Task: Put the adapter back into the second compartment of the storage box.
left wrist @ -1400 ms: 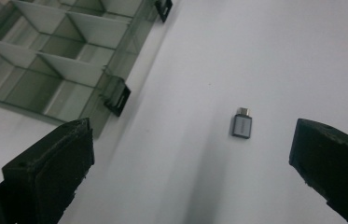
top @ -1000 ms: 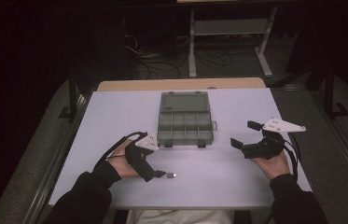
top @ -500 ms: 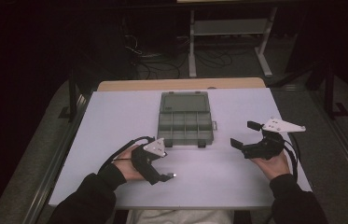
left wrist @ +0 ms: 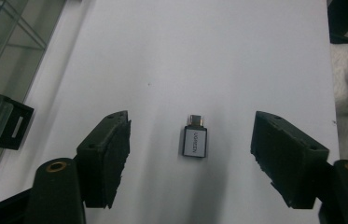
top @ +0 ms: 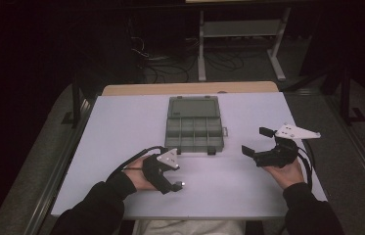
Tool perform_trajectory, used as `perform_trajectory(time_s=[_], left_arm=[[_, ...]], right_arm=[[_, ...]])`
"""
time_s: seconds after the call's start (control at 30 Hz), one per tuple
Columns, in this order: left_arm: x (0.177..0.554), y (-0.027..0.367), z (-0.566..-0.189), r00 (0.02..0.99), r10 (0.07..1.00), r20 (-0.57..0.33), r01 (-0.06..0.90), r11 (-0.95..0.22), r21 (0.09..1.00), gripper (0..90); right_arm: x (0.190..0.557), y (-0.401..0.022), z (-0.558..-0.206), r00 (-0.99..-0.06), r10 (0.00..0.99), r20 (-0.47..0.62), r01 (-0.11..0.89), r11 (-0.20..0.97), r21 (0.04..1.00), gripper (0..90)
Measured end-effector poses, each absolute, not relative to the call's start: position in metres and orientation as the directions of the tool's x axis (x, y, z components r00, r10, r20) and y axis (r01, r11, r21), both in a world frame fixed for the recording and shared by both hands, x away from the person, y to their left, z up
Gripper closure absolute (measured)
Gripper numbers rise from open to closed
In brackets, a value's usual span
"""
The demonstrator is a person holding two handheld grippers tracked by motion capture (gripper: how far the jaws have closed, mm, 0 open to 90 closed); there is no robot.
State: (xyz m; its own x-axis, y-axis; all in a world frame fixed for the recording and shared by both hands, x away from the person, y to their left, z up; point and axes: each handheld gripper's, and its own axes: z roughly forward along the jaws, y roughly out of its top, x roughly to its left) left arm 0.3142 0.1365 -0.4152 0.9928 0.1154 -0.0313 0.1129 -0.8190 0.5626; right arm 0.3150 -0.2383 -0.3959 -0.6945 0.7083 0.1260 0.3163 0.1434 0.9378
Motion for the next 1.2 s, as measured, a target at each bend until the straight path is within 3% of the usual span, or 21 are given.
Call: perform_trajectory(time_s=[1.2], left_arm=[[0.316,0.127,-0.428,0.997,0.075,-0.002,0.065,-0.855,0.515,63.1]], right_arm=[[0.314,-0.238,-0.396,-0.694,0.709,0.123,0.314,0.145,0.938,0.0]])
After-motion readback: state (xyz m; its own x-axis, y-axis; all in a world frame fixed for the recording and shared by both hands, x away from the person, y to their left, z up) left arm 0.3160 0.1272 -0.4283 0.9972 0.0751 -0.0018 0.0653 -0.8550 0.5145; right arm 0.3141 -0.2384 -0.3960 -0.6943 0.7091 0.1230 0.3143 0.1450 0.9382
